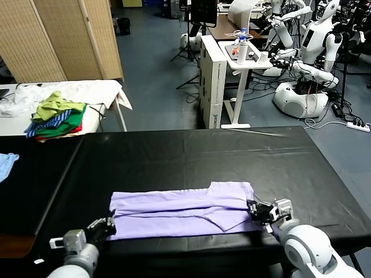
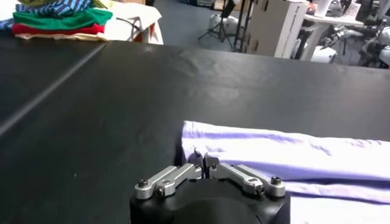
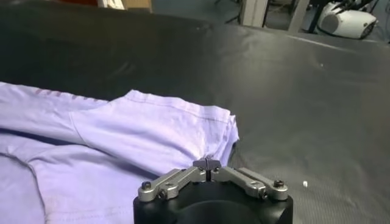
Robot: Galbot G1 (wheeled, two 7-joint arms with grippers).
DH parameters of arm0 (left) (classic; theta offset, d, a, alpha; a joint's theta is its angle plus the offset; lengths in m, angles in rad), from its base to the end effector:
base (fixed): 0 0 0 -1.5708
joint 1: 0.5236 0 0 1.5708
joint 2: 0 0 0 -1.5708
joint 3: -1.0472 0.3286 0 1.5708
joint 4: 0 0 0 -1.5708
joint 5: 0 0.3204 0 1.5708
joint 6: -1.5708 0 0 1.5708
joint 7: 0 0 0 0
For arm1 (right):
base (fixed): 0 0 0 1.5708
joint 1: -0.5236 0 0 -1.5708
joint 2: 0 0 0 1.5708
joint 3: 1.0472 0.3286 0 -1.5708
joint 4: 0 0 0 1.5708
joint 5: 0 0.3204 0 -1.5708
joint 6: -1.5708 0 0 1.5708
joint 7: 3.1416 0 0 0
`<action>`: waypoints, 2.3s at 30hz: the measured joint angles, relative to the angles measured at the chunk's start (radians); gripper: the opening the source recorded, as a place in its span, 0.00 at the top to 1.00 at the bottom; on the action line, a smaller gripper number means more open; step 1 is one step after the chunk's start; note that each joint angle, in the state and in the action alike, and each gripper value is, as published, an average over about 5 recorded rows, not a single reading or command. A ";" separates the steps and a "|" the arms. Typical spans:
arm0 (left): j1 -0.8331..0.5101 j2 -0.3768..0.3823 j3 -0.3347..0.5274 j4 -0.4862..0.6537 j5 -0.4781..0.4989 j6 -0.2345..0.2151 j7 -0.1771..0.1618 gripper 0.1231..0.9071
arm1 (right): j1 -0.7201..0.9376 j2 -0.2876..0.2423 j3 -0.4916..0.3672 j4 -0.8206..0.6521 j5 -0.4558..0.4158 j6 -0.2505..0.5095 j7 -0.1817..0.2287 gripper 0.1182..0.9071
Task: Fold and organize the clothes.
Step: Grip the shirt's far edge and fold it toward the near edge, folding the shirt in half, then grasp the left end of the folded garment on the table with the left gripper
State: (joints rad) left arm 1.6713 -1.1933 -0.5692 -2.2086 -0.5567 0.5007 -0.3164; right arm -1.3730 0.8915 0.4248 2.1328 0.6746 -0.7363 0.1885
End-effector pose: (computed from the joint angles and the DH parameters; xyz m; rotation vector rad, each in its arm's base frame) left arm 0.1363 0.0617 -0.2507 0.0946 -2.5911 0.1166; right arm 0.2109 -0.0784 -0.2186 0.3171 -2.4622 0.1634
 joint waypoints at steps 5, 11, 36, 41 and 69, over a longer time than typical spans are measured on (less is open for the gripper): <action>0.032 -0.017 -0.011 -0.022 0.010 0.007 -0.018 0.14 | -0.028 0.008 0.048 0.032 0.024 0.000 -0.002 0.20; 0.048 -0.034 -0.041 -0.053 0.007 0.008 -0.025 0.00 | -0.007 0.044 0.076 0.011 0.050 0.045 0.026 0.01; -0.220 0.026 0.011 0.157 -0.137 0.002 -0.010 0.00 | 0.153 0.270 0.009 -0.238 0.009 0.146 0.110 0.20; -0.225 0.028 0.020 0.179 -0.137 0.002 -0.006 0.10 | 0.147 0.286 0.009 -0.241 -0.005 0.152 0.104 0.46; -0.374 -0.008 0.106 0.314 -0.019 -0.062 0.101 0.96 | 0.138 0.325 0.046 -0.275 -0.154 0.283 -0.018 0.77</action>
State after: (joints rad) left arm 1.2975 -1.2011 -0.4635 -1.8944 -0.5759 0.4391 -0.2156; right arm -1.2351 1.2167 0.4705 1.8583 0.5204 -0.4531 0.1701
